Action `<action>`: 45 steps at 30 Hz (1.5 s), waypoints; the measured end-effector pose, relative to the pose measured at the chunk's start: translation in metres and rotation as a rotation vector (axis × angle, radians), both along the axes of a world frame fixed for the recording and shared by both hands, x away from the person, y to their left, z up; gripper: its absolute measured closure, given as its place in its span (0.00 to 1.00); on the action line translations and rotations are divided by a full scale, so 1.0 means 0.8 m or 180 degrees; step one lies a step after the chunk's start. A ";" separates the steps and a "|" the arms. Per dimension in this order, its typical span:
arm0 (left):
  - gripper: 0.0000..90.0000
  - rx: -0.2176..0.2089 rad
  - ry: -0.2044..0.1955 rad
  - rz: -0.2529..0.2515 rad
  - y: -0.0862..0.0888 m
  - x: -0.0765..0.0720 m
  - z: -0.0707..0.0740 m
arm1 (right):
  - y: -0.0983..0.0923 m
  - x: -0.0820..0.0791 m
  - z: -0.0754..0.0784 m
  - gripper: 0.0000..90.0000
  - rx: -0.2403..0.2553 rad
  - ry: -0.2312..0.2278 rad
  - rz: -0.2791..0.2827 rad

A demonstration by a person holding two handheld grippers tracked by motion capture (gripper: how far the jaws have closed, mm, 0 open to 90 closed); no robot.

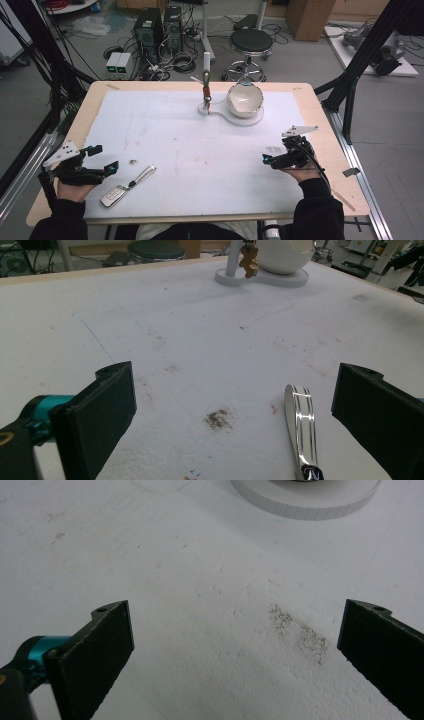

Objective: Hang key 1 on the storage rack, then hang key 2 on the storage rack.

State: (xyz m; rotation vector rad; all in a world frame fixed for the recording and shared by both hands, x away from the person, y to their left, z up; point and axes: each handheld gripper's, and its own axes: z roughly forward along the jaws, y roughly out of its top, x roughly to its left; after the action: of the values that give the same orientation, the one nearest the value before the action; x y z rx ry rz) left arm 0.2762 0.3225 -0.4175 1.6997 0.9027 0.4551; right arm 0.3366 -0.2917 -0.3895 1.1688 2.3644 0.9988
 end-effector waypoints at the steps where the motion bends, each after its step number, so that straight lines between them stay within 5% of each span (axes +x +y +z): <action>1: 0.05 -0.0002 0.0000 0.0001 0.000 0.000 0.000 | -0.002 -0.002 -0.002 0.01 0.0024 0.0006 -0.0010; 27: 0.05 0.0026 0.0021 0.0002 -0.001 0.000 0.000 | -0.035 -0.032 -0.034 0.01 0.0158 -0.0196 -0.0189; 38: 0.05 0.0102 0.0107 -0.0072 -0.005 0.000 -0.002 | -0.032 -0.036 -0.042 0.01 0.0159 -0.0267 -0.0225; 45: 0.05 0.0246 0.0290 -0.0187 -0.014 0.003 -0.005 | -0.028 -0.035 -0.042 0.01 0.0110 -0.0299 -0.0207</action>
State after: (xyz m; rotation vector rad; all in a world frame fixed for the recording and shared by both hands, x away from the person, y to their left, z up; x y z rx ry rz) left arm 0.2787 0.3116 -0.4212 1.8250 0.9084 0.3798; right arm 0.3084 -0.3142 -0.4234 1.1768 2.2310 1.0531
